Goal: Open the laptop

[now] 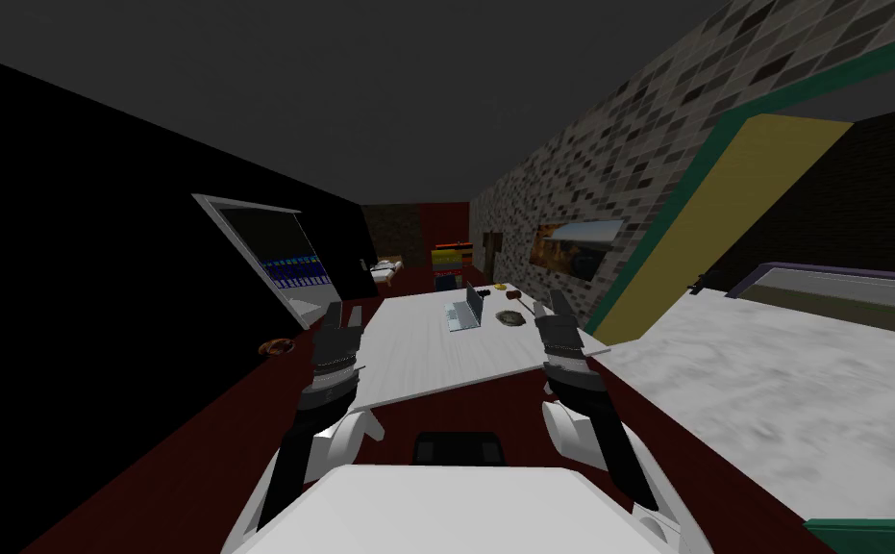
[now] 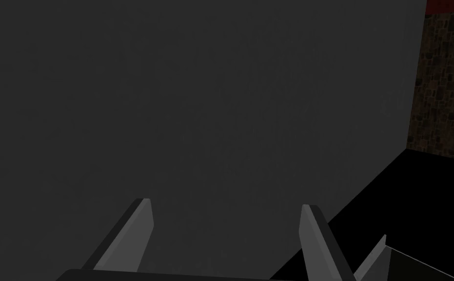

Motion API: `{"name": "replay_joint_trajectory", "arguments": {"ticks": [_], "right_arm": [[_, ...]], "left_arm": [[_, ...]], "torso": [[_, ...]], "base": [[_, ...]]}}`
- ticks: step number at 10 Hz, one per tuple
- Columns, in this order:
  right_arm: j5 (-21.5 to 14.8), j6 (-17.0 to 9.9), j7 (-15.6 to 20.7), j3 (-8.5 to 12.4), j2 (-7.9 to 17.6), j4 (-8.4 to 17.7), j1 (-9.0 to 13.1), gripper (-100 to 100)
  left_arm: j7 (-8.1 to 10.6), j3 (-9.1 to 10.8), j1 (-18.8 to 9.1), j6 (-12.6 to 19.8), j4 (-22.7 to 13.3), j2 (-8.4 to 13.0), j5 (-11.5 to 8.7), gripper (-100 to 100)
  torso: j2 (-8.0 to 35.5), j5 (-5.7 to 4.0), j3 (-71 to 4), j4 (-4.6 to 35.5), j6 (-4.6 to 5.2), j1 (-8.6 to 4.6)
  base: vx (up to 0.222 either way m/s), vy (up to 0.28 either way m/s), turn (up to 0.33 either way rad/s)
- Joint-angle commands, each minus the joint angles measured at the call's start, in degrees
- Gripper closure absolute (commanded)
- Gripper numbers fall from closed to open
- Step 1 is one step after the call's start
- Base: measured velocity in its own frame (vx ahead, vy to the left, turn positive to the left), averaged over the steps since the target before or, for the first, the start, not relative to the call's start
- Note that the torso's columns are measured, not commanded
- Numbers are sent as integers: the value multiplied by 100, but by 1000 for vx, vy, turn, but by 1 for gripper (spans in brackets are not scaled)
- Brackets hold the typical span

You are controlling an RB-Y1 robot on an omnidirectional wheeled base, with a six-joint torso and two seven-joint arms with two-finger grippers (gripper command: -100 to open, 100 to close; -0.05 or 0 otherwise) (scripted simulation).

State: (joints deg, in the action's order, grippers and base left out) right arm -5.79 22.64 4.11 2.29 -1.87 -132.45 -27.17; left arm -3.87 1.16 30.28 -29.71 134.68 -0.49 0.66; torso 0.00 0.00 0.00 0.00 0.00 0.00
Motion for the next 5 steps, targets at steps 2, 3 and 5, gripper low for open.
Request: {"name": "replay_joint_trajectory", "arguments": {"ticks": [2, 3, 5], "right_arm": [[0, 0, 0, 0, 0, 0, 0, 0], [0, 0, 0, 0, 0, -1, 0, 0], [0, 0, 0, 0, 0, -1, 0, 0]], "left_arm": [[0, 0, 0, 0, 0, 0, 0, 0], [0, 0, 0, 0, 1, 0, 0, 0], [0, 0, 0, 0, 1, 0, 0, 0]], "torso": [[597, 0, -1200, 600, 0, 0], [1003, 0, -2014, 1006, 0, 0], [1845, 0, -3692, 1846, 0, 0]], "base": [[0, 0, 0], [0, 0, 0], [0, 0, 0]]}}
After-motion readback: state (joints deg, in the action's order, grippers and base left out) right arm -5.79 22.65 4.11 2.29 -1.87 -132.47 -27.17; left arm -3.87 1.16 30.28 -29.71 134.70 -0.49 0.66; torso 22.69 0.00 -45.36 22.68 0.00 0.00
